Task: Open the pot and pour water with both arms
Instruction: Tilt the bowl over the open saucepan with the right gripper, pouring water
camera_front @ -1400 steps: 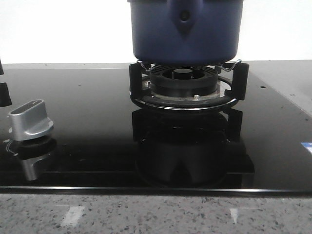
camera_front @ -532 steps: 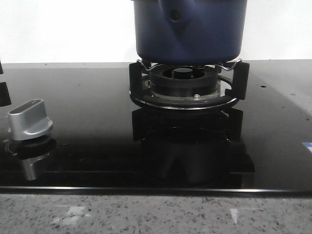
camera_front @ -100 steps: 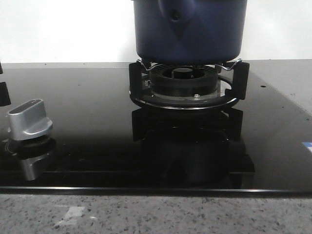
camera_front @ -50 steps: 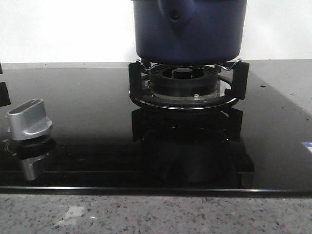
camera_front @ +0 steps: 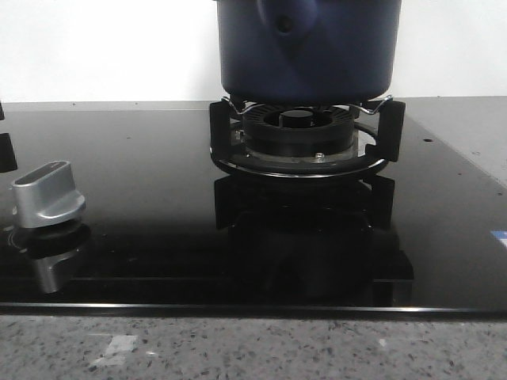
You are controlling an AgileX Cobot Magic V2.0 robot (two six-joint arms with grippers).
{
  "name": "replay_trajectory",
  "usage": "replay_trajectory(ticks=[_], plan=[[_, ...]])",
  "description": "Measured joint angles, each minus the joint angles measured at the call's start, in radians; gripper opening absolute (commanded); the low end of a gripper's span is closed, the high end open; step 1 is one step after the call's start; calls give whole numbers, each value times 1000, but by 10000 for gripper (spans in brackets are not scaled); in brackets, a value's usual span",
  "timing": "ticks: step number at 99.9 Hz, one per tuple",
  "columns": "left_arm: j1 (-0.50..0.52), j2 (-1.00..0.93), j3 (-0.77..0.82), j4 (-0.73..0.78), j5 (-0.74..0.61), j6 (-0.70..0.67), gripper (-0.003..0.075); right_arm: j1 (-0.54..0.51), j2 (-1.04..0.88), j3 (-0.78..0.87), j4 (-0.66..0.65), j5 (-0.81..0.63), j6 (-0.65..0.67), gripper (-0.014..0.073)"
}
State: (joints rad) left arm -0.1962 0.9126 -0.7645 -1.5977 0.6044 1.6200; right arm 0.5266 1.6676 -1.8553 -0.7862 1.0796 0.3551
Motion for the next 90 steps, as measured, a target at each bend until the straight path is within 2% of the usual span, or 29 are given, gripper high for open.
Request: replay_trajectory(ticks=[14,58,90], plan=[[0,0,0,0,0,0,253,37,0,0,-90,7,13,-62],[0,0,0,0,0,0,253,84,0,0,-230,11,40,-62],[0,0,0,0,-1,0,253,150,0,0,-415,-5,42,-62]])
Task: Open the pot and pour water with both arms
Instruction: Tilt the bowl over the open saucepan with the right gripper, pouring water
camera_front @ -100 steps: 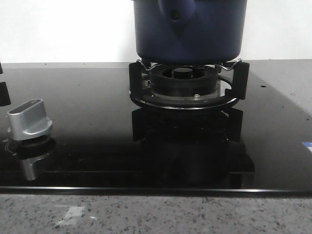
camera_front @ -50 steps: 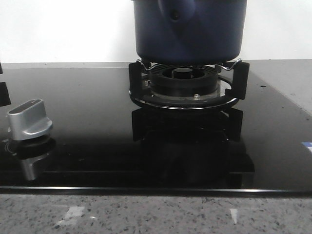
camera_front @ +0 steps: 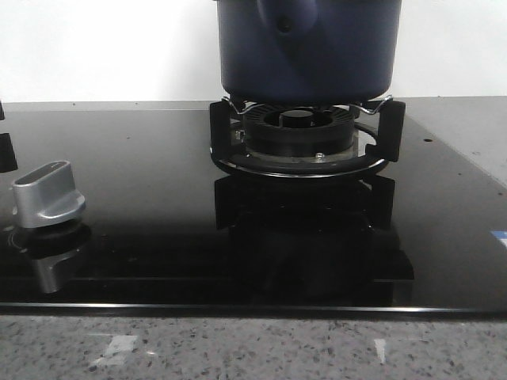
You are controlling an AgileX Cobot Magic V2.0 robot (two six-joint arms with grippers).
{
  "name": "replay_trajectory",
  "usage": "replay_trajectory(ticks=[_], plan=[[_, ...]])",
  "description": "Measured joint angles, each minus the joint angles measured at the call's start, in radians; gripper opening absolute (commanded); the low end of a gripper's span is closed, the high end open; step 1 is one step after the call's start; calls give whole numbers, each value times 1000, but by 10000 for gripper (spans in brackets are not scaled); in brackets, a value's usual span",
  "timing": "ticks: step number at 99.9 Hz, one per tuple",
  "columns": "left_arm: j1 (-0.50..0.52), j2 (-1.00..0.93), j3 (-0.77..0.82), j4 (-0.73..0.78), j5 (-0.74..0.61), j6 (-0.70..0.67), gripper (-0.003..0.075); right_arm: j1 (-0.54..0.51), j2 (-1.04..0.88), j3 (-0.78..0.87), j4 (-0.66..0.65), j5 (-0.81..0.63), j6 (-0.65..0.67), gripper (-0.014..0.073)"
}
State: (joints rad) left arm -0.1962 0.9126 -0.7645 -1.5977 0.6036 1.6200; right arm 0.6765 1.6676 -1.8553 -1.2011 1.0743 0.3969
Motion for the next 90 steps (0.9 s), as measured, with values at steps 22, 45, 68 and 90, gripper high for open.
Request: replay_trajectory(ticks=[22,45,68,90], plan=[[0,0,0,0,0,0,252,10,0,0,-102,-23,0,-64],[0,0,0,0,-2,0,252,10,0,0,-161,-38,2,-68],[0,0,0,0,-2,0,252,33,0,0,-233,-48,2,-68],[0,0,0,0,-2,0,252,53,0,0,-293,-59,2,-67]])
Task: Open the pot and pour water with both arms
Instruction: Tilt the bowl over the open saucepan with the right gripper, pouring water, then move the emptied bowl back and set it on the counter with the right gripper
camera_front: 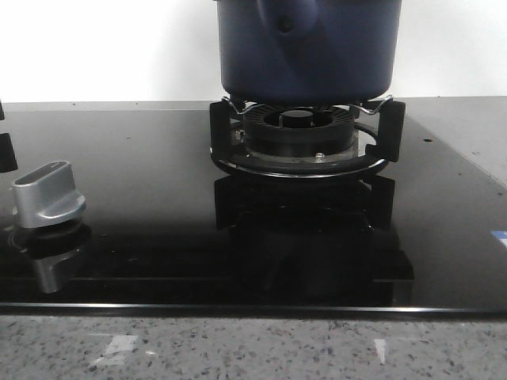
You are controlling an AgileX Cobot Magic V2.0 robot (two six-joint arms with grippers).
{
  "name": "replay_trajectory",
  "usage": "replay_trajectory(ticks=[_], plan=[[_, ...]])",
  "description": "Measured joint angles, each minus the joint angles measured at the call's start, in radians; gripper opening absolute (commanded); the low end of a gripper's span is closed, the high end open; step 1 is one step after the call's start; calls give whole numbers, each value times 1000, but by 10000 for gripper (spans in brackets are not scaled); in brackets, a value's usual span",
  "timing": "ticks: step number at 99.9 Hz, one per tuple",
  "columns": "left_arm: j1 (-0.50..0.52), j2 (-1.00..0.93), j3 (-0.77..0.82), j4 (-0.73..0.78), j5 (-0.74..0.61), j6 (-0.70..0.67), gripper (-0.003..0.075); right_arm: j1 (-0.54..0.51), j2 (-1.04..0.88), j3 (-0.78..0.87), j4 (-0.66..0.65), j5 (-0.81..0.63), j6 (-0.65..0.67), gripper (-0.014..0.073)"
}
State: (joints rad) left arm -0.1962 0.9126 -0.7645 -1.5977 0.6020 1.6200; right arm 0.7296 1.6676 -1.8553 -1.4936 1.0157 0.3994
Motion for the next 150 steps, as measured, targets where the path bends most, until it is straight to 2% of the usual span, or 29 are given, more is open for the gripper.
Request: replay_trajectory(ticks=[47,62,87,104,115,131,150], plan=[[0,0,0,0,-2,0,251,1,0,0,-27,-4,0,-67],[0,0,0,0,-3,0,251,1,0,0,38,-4,0,-67],[0,0,0,-2,-3,0,251,-38,0,0,403,106,0,-67],[0,0,0,-9,-5,0,251,-119,0,0,589,165,2,-67],[0,0,0,-12,-5,0,251,-195,-18,0,782,169,2,-67],[0,0,0,-16,-5,0,251,-389,-96,0,1060,166,2,-67],[-15,0,0,-16,-8,0,251,-736,-164,2,1300,243,-85,-67]])
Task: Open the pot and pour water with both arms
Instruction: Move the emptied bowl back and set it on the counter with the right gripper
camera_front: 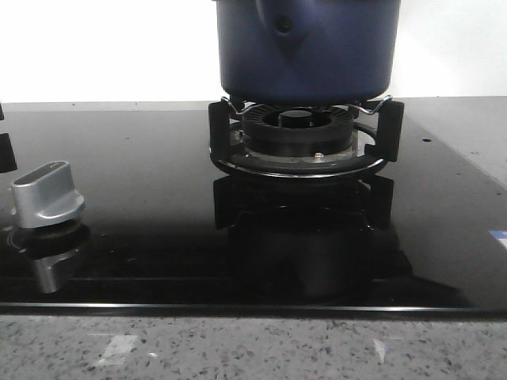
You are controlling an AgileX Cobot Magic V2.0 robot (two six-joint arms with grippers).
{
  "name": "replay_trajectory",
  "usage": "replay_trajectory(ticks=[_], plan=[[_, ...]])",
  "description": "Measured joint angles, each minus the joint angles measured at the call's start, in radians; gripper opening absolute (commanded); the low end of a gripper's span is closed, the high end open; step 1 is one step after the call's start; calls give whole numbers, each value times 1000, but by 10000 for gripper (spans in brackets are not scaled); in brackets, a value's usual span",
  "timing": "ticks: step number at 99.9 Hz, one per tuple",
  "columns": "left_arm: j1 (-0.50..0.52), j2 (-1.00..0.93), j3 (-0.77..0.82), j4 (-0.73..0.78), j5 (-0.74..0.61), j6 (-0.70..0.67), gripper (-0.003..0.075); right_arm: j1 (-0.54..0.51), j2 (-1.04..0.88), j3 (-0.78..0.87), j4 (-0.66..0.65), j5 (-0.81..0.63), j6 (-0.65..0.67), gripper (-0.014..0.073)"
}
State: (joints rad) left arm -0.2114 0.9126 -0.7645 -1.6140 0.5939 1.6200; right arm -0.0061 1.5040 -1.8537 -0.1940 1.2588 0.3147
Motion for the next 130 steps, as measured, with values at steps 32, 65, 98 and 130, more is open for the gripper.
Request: replay_trajectory(ticks=[32,65,98,130], plan=[[-4,0,0,-17,-19,0,251,-352,-82,218,207,10,-44,-67],[-4,0,0,-29,-21,0,251,-381,-84,426,294,-97,-45,-67],[-4,0,0,-34,-21,0,251,-381,67,437,300,-89,-45,-67],[-4,0,0,-34,-21,0,251,-381,116,438,303,-85,-47,-67]])
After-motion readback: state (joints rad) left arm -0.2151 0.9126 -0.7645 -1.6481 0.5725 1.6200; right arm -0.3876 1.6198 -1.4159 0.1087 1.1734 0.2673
